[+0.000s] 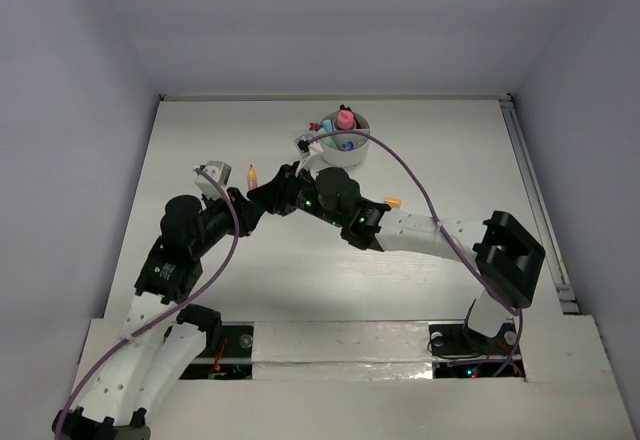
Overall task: Sort the stationery into containers
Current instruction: Close the pen cap on the pen.
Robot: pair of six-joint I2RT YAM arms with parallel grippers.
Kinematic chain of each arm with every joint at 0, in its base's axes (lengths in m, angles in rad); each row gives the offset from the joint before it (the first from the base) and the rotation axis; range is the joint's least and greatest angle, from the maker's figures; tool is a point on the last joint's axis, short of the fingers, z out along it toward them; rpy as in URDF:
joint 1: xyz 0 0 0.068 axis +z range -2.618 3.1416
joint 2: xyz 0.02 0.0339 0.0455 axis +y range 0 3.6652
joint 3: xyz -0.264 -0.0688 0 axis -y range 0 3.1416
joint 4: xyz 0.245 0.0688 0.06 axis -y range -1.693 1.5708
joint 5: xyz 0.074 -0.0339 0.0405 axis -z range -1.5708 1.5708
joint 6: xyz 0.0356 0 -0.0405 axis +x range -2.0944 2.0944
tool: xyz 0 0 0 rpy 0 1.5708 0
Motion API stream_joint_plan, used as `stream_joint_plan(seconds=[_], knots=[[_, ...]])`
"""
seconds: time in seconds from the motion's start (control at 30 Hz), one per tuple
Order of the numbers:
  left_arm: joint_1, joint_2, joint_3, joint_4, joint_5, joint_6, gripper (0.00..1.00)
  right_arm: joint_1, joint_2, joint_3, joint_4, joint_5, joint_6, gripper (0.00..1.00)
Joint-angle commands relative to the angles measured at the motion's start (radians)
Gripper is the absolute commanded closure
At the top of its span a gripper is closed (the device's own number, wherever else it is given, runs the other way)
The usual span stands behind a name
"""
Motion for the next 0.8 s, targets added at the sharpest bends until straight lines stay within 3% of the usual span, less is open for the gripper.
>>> stream_joint_plan(seconds=[0.0,0.03,0.17,0.27,0.3,0.4,0.43,0.53,0.67,0.77], knots=[[0.016,-0.022,0.012,0.086,-0.015,0.006,0.94,0.035,0.0,-0.025,-0.011,-0.054,0.013,0.82],[0.016,-0.025,0.012,0.086,-0.017,0.006,1.0,0.035,-0.001,-0.04,-0.009,-0.054,0.02,0.82],[0.016,-0.025,0.012,0.089,-0.008,0.009,1.0,0.035,-0.013,-0.059,-0.006,-0.054,0.022,0.79],[0.016,-0.031,0.01,0.093,0.009,0.011,1.0,0.035,-0.039,-0.069,-0.029,-0.034,0.005,0.57],[0.016,-0.033,0.009,0.097,0.015,0.011,1.0,0.019,-0.05,-0.074,-0.038,-0.024,0.0,0.43],[0.016,-0.036,0.004,0.103,0.037,0.011,1.0,-0.041,-0.108,-0.123,-0.025,-0.061,0.019,0.26],[0.016,-0.034,0.004,0.103,0.04,0.012,1.0,-0.063,-0.145,-0.137,-0.017,-0.081,0.04,0.24],[0.016,-0.034,0.004,0.107,0.052,0.012,1.0,-0.127,-0.203,-0.195,0.005,-0.127,0.054,0.21],[0.016,-0.034,0.002,0.11,0.067,0.012,1.0,-0.179,-0.315,-0.259,-0.084,-0.057,0.004,0.22],[0.016,-0.04,0.001,0.118,0.098,0.012,1.0,-0.247,-0.369,-0.345,-0.173,0.043,-0.015,0.47]])
